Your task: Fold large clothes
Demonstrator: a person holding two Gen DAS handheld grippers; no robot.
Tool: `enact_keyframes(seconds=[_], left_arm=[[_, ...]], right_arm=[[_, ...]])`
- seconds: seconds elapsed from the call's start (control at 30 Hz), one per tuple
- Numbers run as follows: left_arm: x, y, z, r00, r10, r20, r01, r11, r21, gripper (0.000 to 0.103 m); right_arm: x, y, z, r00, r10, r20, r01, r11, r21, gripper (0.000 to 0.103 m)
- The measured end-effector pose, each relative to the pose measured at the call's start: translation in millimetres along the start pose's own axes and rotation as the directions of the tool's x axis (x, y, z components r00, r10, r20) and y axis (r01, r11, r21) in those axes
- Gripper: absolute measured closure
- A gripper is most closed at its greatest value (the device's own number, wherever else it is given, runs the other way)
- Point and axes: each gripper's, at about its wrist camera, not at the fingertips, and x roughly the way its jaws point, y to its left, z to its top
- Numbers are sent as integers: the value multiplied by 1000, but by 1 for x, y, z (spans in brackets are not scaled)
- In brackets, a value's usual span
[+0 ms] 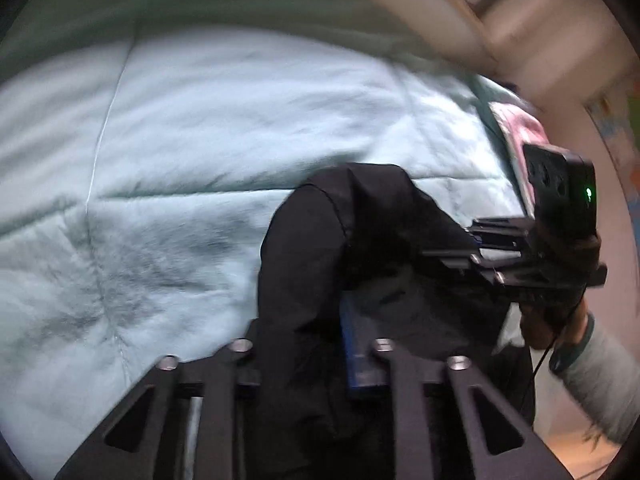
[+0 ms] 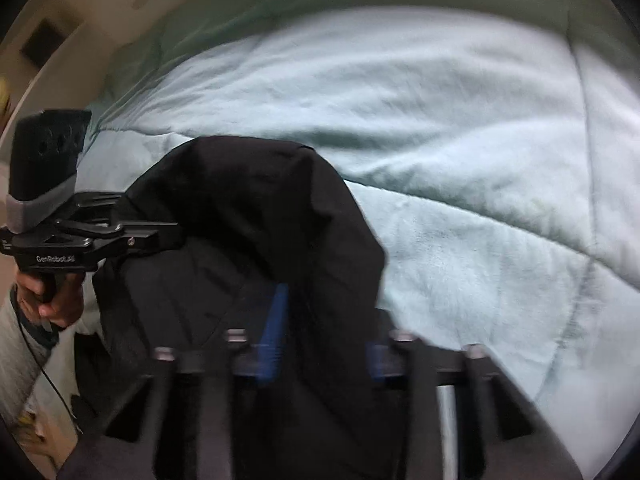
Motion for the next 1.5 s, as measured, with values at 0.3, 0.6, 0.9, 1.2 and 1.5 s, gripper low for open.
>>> enact_keyframes(seconds=[0.3,0.6,0.9,1.2,1.5], left_arm=[[-113,-106,-48,989,-8,147,-24,976,215,84],[-189,-194,-154,990,1,142,-44,951,305,84],[-157,-207,-305,993,114,-29,-105,969,226,82],[-151,-184,-378,989,134,-60,-137,989,-49,76],[-232,-197,-356,989,45,142,-28,993,-116,71]], right_arm=[[-128,65,-67,979,-71,193,93,990,-109,85],[-201,152,-174,965,-97,244,136,980,-148,85],[-166,198,-305,976,-161,145,172,983,-65,82],[-145,189,-389,969,-248,13,248,968,42,78],[-238,190,-344,971,-97,218,74,991,109,31]])
